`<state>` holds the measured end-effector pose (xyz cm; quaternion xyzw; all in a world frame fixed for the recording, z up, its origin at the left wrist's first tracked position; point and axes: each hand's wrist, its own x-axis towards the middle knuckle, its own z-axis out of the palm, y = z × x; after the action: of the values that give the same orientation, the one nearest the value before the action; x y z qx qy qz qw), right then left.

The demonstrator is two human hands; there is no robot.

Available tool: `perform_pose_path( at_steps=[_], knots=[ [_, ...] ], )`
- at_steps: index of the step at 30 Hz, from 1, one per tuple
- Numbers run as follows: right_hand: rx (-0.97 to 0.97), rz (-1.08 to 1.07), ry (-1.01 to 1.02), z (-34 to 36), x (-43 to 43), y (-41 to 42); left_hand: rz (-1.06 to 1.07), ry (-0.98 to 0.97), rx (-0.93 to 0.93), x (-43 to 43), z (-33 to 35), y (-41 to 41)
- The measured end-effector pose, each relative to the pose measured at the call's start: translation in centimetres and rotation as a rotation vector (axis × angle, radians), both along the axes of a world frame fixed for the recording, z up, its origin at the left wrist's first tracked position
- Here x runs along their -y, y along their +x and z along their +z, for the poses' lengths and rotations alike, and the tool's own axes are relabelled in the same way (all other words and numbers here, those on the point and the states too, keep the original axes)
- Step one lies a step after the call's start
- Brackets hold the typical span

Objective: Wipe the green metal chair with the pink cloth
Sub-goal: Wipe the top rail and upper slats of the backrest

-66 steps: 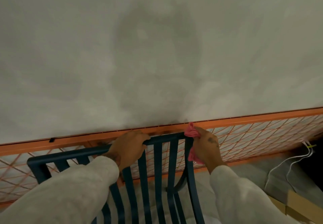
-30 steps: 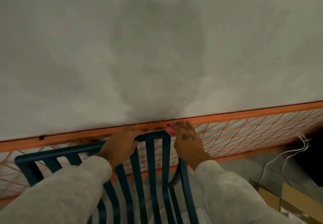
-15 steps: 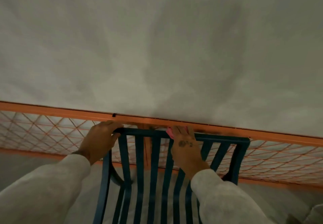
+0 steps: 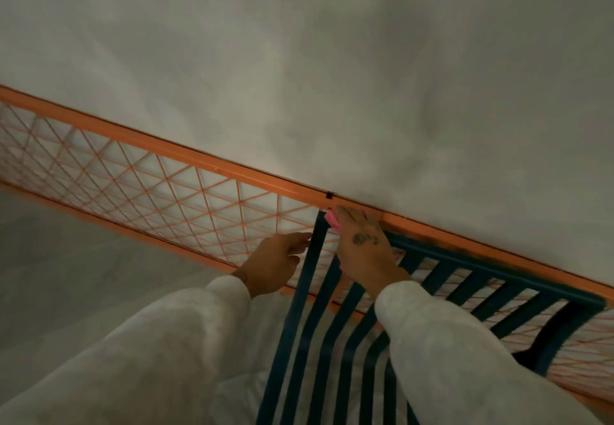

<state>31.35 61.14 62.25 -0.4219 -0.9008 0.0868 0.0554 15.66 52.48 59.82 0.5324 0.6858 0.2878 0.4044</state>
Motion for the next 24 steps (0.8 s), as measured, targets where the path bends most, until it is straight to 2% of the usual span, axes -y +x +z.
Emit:
perform_pose_path(
  at_steps=[3, 5, 7, 9, 12, 15, 17, 19, 24],
  knots=[
    [0.156, 0.129, 0.199, -0.6, -0.3, -0.5, -0.029, -0.022, -0.019, 1.5, -1.1, 0.3],
    [0.351, 0.233, 0.342, -1.4, 0.3, -1.9, -0.025, -0.042, -0.019, 4.0, -2.6, -1.0],
    [0.467, 0.243, 0.347, -1.9, 1.2, -2.8, -0.007, -0.063, -0.007, 6.1, -4.0, -2.3],
    [0.509, 0.145, 0.274, -2.0, 2.2, -4.0, 0.008, -0.078, -0.005, 7.6, -5.1, -3.5],
    [0.629, 0.118, 0.42, -3.0, 3.5, -4.9, 0.048, -0.089, -0.011, 9.7, -7.2, -4.6],
    [0.774, 0.229, 0.496, -4.8, 4.4, -4.8, 0.085, -0.137, 0.058, 12.3, -9.8, -4.6],
    [0.819, 0.299, 0.457, -6.6, 5.4, -4.6, 0.104, -0.182, 0.111, 14.5, -11.6, -4.2],
    [0.802, 0.348, 0.336, -8.6, 6.8, -4.3, 0.131, -0.21, 0.159, 17.0, -13.2, -3.6],
    [0.515, 0.293, -0.199, -12.8, 11.5, -3.0, 0.189, -0.252, 0.167, 22.1, -15.8, -1.8]
  ],
)
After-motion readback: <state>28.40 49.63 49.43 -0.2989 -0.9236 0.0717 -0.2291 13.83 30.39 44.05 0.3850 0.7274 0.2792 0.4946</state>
